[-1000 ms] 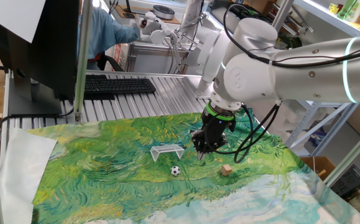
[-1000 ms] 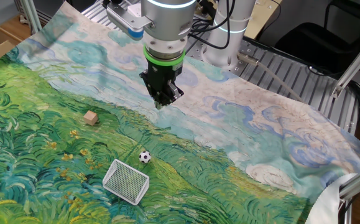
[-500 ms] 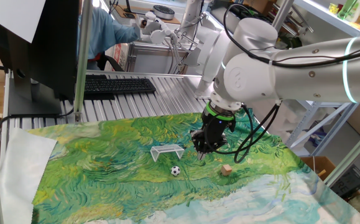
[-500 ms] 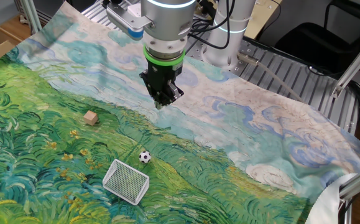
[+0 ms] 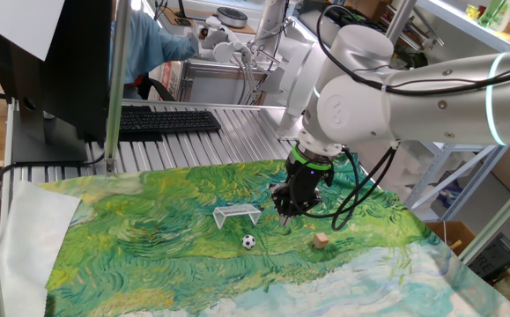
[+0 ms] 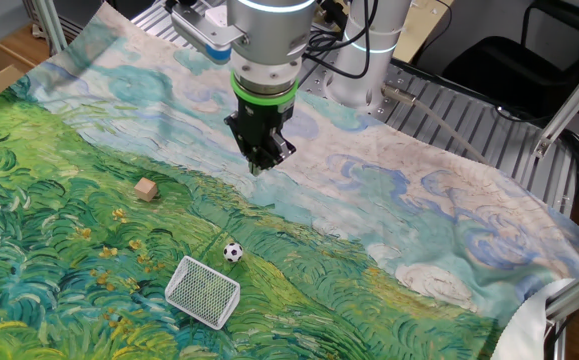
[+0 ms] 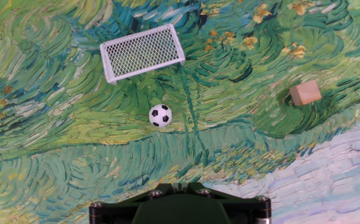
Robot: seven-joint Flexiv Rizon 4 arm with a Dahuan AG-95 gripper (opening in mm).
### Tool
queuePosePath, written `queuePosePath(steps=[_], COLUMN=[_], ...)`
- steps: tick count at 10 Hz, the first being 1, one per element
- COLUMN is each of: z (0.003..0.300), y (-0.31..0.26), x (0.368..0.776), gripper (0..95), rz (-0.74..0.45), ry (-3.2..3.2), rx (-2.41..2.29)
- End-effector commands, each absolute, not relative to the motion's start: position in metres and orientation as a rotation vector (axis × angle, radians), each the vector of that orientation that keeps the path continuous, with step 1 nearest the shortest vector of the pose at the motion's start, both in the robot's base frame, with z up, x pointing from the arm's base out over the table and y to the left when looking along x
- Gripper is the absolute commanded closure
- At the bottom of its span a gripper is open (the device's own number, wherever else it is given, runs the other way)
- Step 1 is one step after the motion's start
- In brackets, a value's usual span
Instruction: Pick up the small block on the left and move it to the right
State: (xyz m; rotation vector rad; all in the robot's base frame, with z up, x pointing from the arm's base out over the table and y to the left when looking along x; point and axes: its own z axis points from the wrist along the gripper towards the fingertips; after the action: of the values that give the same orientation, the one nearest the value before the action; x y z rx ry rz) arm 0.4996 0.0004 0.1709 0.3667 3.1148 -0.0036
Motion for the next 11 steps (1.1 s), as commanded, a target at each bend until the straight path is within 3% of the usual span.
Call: queuePosePath(steps=[1,11], z=[0.1711,0.1721], y=[0.0006,0.0014], x=[0.4994,0.4991], gripper=[95.0,95.0], rz=[-0.006,-0.006], ry=[3.114,3.115], rx=[0.372,0.373])
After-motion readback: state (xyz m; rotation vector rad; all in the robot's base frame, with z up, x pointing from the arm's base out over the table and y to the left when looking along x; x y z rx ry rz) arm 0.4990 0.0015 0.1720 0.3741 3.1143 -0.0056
